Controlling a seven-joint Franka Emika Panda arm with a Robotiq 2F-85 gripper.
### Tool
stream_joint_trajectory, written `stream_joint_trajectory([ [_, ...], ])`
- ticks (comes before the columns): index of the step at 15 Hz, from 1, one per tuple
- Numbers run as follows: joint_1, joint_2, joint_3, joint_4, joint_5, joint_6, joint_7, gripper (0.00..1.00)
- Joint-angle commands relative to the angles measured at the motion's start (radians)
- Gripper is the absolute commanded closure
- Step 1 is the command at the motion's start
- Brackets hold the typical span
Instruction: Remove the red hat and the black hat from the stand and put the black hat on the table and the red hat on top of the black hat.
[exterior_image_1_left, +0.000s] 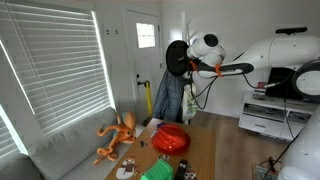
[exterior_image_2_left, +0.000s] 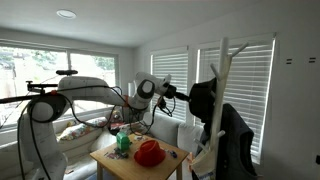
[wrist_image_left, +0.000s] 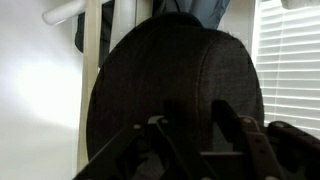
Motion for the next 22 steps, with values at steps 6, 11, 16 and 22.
stream_joint_trajectory([
  [6, 0.006, -0.001, 0.019, 0.054, -0.015, 0.021, 0.036, 1.00],
  [11, 0.044, 0.001, 0.029, 0.066, 0.043, 0.140, -0.007, 0.98],
  [16, 0.152, -0.019, 0.020, 0.032, 0.294, 0.123, -0.089, 0.98],
  [22, 0.302, -0.048, -0.012, 0.020, 0.773, 0.009, -0.341, 0.98],
])
